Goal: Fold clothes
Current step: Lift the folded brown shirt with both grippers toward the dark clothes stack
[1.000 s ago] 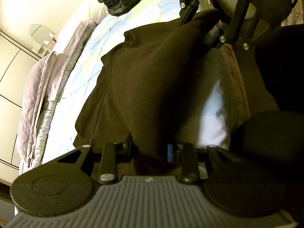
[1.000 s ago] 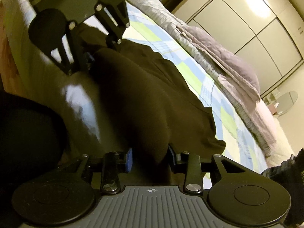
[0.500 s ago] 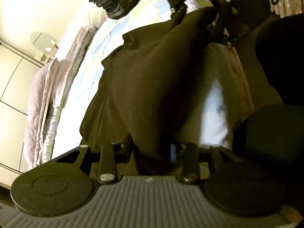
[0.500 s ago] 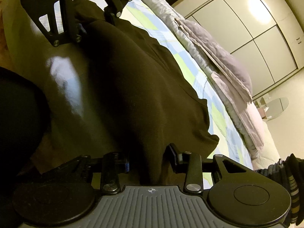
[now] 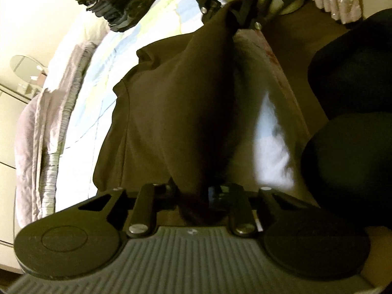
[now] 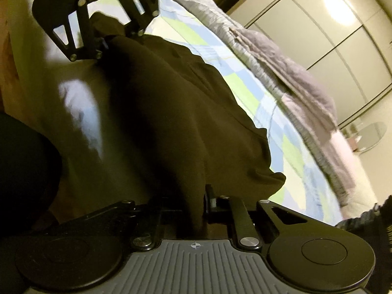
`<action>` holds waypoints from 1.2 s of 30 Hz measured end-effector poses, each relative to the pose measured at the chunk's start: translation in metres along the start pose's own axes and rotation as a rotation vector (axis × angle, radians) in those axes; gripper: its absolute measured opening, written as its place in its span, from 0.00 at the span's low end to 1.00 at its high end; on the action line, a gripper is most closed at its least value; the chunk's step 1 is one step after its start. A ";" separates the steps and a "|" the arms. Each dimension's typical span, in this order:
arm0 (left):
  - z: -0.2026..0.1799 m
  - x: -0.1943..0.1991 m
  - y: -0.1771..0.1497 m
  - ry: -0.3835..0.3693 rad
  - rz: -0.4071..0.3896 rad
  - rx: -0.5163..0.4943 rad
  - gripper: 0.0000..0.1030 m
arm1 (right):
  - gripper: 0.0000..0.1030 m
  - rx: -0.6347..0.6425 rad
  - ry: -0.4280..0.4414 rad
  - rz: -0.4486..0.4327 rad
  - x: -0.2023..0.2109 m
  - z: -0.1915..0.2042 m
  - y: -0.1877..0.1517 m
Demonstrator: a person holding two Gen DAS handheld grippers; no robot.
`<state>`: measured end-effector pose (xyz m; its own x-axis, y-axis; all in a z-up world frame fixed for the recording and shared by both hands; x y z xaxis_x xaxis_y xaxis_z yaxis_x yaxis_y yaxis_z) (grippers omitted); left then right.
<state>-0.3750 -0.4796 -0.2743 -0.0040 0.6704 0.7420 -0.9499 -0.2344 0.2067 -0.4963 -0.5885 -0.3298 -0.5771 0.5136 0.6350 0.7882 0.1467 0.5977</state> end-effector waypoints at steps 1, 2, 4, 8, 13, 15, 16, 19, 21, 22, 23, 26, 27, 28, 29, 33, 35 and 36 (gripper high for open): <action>0.010 0.005 0.000 -0.021 0.002 0.019 0.15 | 0.10 -0.002 0.018 0.014 0.003 -0.005 0.006; 0.020 0.009 0.001 -0.042 0.004 0.038 0.14 | 0.10 -0.004 0.036 0.030 0.006 -0.011 0.013; 0.041 0.019 0.002 -0.086 0.006 0.078 0.13 | 0.09 -0.006 0.068 0.064 0.016 -0.025 0.032; 0.096 0.053 0.012 -0.186 -0.009 0.168 0.13 | 0.09 -0.027 0.107 0.122 0.049 -0.064 0.083; 0.160 0.093 0.033 -0.247 -0.036 0.188 0.12 | 0.09 -0.066 0.174 0.201 0.096 -0.113 0.130; 0.184 0.101 0.048 -0.241 -0.068 0.171 0.12 | 0.09 -0.079 0.181 0.230 0.113 -0.133 0.142; 0.196 0.104 0.055 -0.238 -0.084 0.162 0.12 | 0.09 -0.087 0.182 0.243 0.121 -0.143 0.147; 0.229 0.110 0.078 -0.226 -0.133 0.133 0.12 | 0.09 -0.121 0.150 0.268 0.143 -0.179 0.156; 0.251 0.108 0.101 -0.210 -0.169 0.104 0.12 | 0.09 -0.140 0.112 0.273 0.155 -0.204 0.158; 0.262 0.107 0.113 -0.202 -0.186 0.089 0.12 | 0.09 -0.152 0.089 0.275 0.162 -0.217 0.156; 0.272 0.105 0.127 -0.192 -0.201 0.070 0.12 | 0.09 -0.163 0.065 0.276 0.169 -0.229 0.153; 0.302 0.100 0.169 -0.164 -0.245 0.014 0.12 | 0.09 -0.191 -0.006 0.274 0.191 -0.270 0.142; 0.312 0.099 0.183 -0.154 -0.259 -0.005 0.12 | 0.09 -0.199 -0.028 0.271 0.198 -0.285 0.137; 0.323 0.097 0.198 -0.144 -0.273 -0.022 0.12 | 0.09 -0.206 -0.049 0.267 0.206 -0.300 0.132; 0.336 0.095 0.215 -0.131 -0.283 -0.033 0.12 | 0.09 -0.213 -0.069 0.261 0.213 -0.315 0.128; 0.381 0.083 0.283 -0.085 -0.294 -0.051 0.12 | 0.09 -0.218 -0.126 0.210 0.243 -0.383 0.107; 0.405 0.078 0.316 -0.057 -0.294 -0.065 0.12 | 0.09 -0.215 -0.146 0.181 0.255 -0.419 0.096; 0.417 0.077 0.329 -0.044 -0.294 -0.069 0.12 | 0.09 -0.213 -0.156 0.166 0.261 -0.437 0.091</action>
Point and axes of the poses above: each gripper's, at about its wrist camera, not at the fingertips, and x roughly against the way its jaws point, z to its left, y to its top, the point moved 9 cm from there along -x, roughly the way its jaws point, and after that the axes turned 11 degrees about -x, right-handed, at the moved point
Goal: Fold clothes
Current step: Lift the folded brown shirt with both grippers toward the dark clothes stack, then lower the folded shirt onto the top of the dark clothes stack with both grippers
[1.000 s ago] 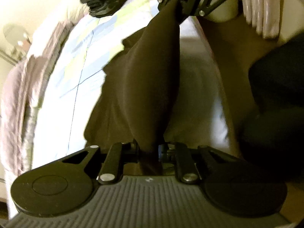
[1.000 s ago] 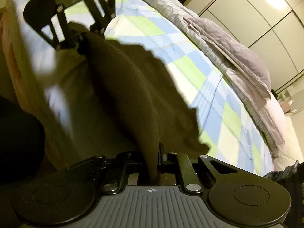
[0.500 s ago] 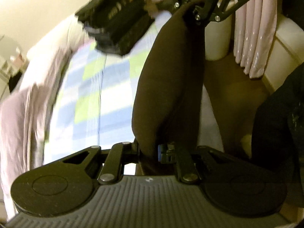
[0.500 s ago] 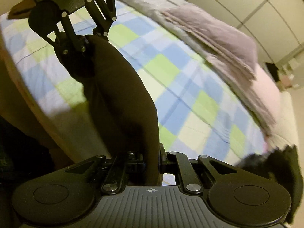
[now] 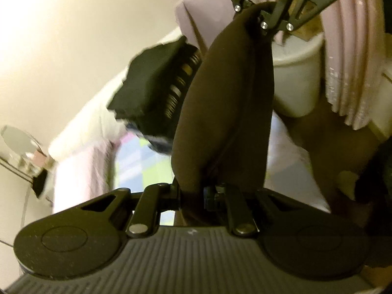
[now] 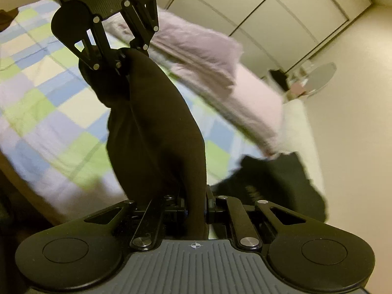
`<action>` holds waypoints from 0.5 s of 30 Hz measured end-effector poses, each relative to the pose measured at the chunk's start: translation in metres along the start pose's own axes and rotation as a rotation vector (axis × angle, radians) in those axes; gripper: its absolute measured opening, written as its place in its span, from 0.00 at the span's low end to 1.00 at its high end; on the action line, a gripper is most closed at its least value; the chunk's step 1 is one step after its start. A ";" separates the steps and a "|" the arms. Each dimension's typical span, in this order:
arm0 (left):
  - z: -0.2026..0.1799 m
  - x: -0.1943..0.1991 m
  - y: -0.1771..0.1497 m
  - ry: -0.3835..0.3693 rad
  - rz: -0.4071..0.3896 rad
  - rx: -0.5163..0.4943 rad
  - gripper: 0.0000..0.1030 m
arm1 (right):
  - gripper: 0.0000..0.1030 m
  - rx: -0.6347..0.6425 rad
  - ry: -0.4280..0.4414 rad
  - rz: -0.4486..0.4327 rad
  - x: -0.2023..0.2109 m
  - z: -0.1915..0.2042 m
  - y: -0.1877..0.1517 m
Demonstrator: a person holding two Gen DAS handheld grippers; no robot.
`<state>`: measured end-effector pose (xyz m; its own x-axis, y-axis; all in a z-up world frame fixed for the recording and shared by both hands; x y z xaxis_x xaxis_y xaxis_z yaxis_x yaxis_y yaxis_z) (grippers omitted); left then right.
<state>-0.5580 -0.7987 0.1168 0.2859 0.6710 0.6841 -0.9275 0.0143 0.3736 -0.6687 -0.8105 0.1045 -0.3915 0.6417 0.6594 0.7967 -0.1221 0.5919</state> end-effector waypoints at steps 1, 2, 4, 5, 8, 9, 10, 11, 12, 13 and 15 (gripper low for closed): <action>0.013 -0.003 0.012 0.017 -0.001 -0.002 0.12 | 0.09 0.004 -0.008 -0.017 0.004 -0.020 0.000; 0.027 -0.006 0.025 0.035 -0.004 -0.004 0.12 | 0.09 0.013 -0.017 -0.034 0.007 -0.038 0.000; 0.057 -0.010 0.048 0.077 -0.015 -0.007 0.12 | 0.09 0.023 -0.039 -0.066 0.017 -0.074 0.003; 0.074 -0.011 0.057 0.096 -0.023 -0.009 0.12 | 0.09 0.024 -0.050 -0.082 0.022 -0.093 0.005; 0.127 -0.013 0.086 0.159 -0.053 -0.020 0.12 | 0.09 -0.001 -0.086 -0.141 0.036 -0.148 0.020; 0.143 -0.016 0.094 0.179 -0.066 -0.032 0.12 | 0.09 -0.011 -0.099 -0.162 0.040 -0.166 0.026; 0.160 -0.020 0.104 0.202 -0.081 -0.052 0.12 | 0.09 -0.022 -0.115 -0.180 0.044 -0.184 0.032; 0.176 -0.024 0.113 0.225 -0.096 -0.070 0.12 | 0.09 -0.031 -0.135 -0.192 0.045 -0.201 0.036; 0.192 -0.028 0.122 0.245 -0.110 -0.078 0.12 | 0.09 -0.040 -0.157 -0.199 0.045 -0.217 0.041; 0.208 -0.034 0.131 0.264 -0.123 -0.085 0.12 | 0.09 -0.049 -0.178 -0.207 0.045 -0.233 0.045; 0.236 -0.047 0.145 0.290 -0.143 -0.091 0.12 | 0.09 -0.064 -0.219 -0.220 0.044 -0.265 0.052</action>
Point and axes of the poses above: each gripper's, at about its wrist camera, not at the fingertips, and x roughly against the way its jaws point, z to its left, y to its top, the point moved 9 cm from there along -x, roughly the way its jaws point, and after that the axes turned 11 degrees about -x, right-handed, at the moved point
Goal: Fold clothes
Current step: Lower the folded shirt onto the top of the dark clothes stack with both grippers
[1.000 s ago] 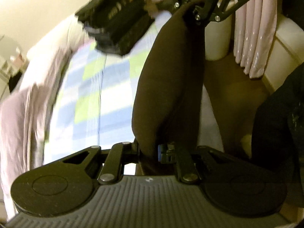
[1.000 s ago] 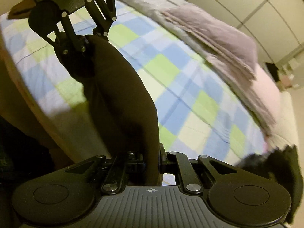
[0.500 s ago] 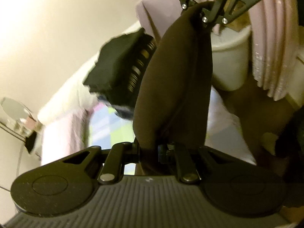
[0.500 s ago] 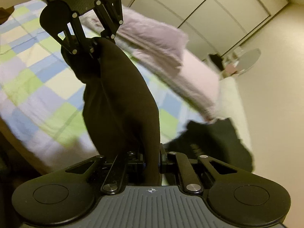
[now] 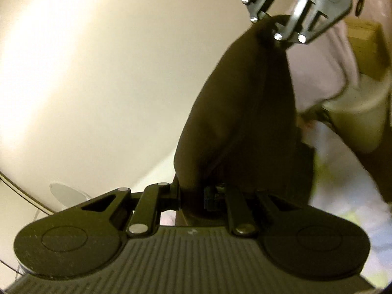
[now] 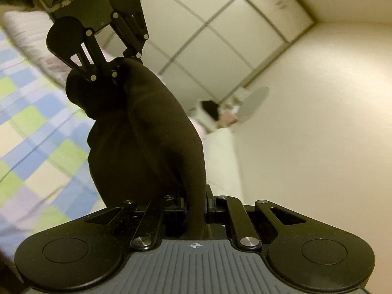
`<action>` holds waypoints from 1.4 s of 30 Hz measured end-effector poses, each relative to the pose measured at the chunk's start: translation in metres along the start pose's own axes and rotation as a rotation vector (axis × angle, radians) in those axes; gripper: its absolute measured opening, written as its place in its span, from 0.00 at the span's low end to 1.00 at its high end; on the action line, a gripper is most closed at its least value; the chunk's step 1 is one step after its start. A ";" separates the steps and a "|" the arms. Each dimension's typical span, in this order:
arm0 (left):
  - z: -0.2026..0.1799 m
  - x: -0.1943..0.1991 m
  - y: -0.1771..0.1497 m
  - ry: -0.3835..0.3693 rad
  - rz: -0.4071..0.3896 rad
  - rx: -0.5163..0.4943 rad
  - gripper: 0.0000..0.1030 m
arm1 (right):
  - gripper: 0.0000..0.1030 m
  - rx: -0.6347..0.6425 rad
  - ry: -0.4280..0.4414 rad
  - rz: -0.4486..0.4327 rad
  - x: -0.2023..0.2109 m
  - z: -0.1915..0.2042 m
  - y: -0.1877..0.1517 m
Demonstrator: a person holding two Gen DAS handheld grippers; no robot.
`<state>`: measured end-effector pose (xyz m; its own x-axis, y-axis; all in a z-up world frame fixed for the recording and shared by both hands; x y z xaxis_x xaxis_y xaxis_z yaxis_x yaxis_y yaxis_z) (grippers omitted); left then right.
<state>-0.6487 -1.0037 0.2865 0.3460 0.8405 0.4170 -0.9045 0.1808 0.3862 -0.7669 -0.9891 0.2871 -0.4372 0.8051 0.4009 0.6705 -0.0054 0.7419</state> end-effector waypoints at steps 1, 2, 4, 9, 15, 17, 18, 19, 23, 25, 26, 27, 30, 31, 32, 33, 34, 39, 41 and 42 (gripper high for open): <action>0.010 -0.011 0.004 0.009 -0.007 -0.002 0.12 | 0.09 0.001 -0.018 -0.002 -0.005 -0.015 0.002; 0.020 -0.026 0.009 0.016 -0.010 -0.002 0.12 | 0.09 0.000 -0.034 -0.003 -0.010 -0.029 0.003; 0.034 -0.051 0.013 0.026 -0.010 -0.006 0.12 | 0.09 -0.007 -0.056 -0.003 -0.025 -0.058 0.003; 0.067 -0.127 0.019 0.049 0.025 0.019 0.13 | 0.09 -0.003 -0.083 -0.010 -0.071 -0.128 -0.003; 0.095 -0.212 0.026 0.143 0.102 0.046 0.12 | 0.09 0.078 -0.082 -0.060 -0.138 -0.204 -0.022; 0.077 -0.230 0.023 0.148 0.124 0.050 0.12 | 0.09 0.097 -0.074 -0.084 -0.160 -0.213 -0.031; 0.061 -0.239 0.019 0.138 0.135 0.050 0.12 | 0.09 0.098 -0.060 -0.091 -0.169 -0.213 -0.041; 0.042 -0.248 0.015 0.122 0.148 0.050 0.12 | 0.09 0.093 -0.036 -0.091 -0.173 -0.210 -0.056; -0.080 -0.288 -0.021 -0.040 0.244 0.029 0.13 | 0.09 0.123 0.110 -0.015 -0.193 -0.163 -0.141; -0.125 -0.296 -0.030 -0.084 0.268 0.002 0.13 | 0.09 0.137 0.185 0.056 -0.200 -0.136 -0.180; -0.134 -0.294 -0.030 -0.068 0.268 0.003 0.12 | 0.09 0.140 0.204 0.078 -0.200 -0.127 -0.193; -0.143 -0.292 -0.030 -0.052 0.268 0.004 0.12 | 0.09 0.135 0.210 0.082 -0.197 -0.123 -0.200; -0.149 -0.288 -0.030 -0.025 0.264 0.035 0.13 | 0.09 0.110 0.218 0.091 -0.186 -0.116 -0.215; -0.149 -0.287 -0.029 -0.025 0.264 0.035 0.13 | 0.09 0.110 0.217 0.095 -0.182 -0.114 -0.216; -0.149 -0.288 -0.029 -0.022 0.266 0.033 0.12 | 0.09 0.119 0.215 0.098 -0.178 -0.111 -0.217; -0.148 -0.288 -0.029 -0.016 0.270 0.028 0.12 | 0.09 0.126 0.213 0.102 -0.175 -0.109 -0.218; -0.145 -0.289 -0.027 -0.008 0.273 0.021 0.11 | 0.09 0.129 0.210 0.106 -0.173 -0.107 -0.218; -0.130 -0.278 -0.008 0.045 0.268 0.011 0.10 | 0.09 0.130 0.173 0.084 -0.149 -0.087 -0.212; -0.143 -0.277 -0.007 0.021 0.278 0.014 0.10 | 0.09 0.129 0.181 0.077 -0.137 -0.077 -0.215; -0.152 -0.280 -0.008 0.009 0.280 0.004 0.11 | 0.09 0.131 0.187 0.084 -0.134 -0.071 -0.220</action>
Point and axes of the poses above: each gripper's, at about its wrist camera, not at the fingertips, and x roughly against the way its jaws point, z to its left, y to its top, the point moved 9 cm from there along -x, roughly the way its jaws point, and after that the axes turned 11 degrees about -x, right-handed, at the moved point
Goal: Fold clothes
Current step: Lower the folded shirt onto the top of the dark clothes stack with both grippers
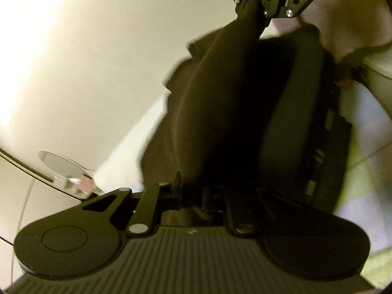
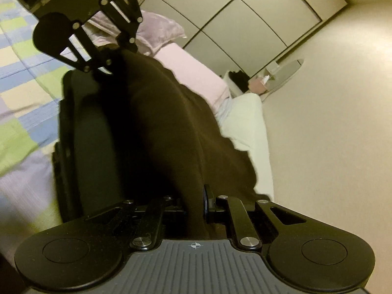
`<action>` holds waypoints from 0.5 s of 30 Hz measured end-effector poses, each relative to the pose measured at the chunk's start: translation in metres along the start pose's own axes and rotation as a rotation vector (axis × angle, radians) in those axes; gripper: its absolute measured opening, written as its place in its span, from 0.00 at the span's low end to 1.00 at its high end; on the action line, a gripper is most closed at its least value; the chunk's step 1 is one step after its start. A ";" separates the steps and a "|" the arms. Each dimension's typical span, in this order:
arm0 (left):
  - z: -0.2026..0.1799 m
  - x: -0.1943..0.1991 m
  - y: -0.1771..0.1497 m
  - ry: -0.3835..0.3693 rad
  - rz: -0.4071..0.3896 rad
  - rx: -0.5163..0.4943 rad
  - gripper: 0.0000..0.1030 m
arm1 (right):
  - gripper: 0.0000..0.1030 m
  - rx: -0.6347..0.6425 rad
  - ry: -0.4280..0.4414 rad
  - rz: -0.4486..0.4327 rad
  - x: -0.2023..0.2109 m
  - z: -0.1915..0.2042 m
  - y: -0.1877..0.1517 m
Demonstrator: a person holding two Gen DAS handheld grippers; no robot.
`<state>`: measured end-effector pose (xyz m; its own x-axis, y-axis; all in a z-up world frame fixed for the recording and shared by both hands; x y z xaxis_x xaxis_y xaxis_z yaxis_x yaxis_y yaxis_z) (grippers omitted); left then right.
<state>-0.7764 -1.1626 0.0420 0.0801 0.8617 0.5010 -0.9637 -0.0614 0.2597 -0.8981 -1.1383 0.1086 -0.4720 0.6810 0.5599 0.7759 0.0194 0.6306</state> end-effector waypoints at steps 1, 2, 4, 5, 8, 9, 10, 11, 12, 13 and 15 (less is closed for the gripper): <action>-0.009 -0.003 0.000 -0.010 0.002 -0.012 0.10 | 0.09 0.006 0.010 0.021 -0.005 0.007 -0.008; -0.015 -0.004 0.001 -0.016 0.004 -0.020 0.10 | 0.09 0.011 0.020 0.042 -0.011 0.014 -0.016; -0.006 0.002 0.003 0.009 -0.002 -0.004 0.10 | 0.09 0.001 0.012 0.047 -0.008 0.014 -0.018; -0.001 0.005 0.004 0.021 -0.004 0.004 0.10 | 0.09 -0.009 0.002 0.041 -0.004 0.011 -0.016; -0.004 0.009 0.006 0.008 -0.009 -0.002 0.10 | 0.09 -0.038 -0.027 0.025 0.008 0.003 -0.010; -0.008 0.009 0.006 -0.003 -0.011 -0.008 0.10 | 0.09 -0.045 -0.032 0.024 0.011 0.002 -0.009; -0.011 0.009 0.006 -0.011 -0.011 -0.013 0.10 | 0.09 -0.043 -0.025 0.037 0.005 0.002 -0.009; -0.014 0.007 0.005 -0.009 -0.010 -0.015 0.10 | 0.09 -0.033 -0.010 0.058 -0.011 0.002 -0.010; -0.017 0.005 0.004 -0.008 -0.009 -0.018 0.10 | 0.09 -0.020 0.003 0.081 -0.024 0.003 -0.014; -0.019 0.004 0.003 -0.007 -0.008 -0.017 0.10 | 0.09 -0.008 0.008 0.096 -0.030 0.005 -0.019; -0.011 0.010 0.001 -0.006 -0.010 0.007 0.14 | 0.09 -0.004 0.001 0.101 -0.036 0.006 -0.021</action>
<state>-0.7790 -1.1483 0.0378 0.0915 0.8593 0.5032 -0.9611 -0.0561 0.2705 -0.8949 -1.1585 0.0719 -0.3922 0.6784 0.6212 0.8178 -0.0520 0.5732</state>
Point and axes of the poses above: each gripper's, at about its wrist camera, not at the fingertips, and x roughly against the way its jaws point, z to its left, y to its top, the point moved 9 cm from there along -x, roughly the way its jaws point, and after that the axes turned 11 degrees about -x, right-handed, at the moved point
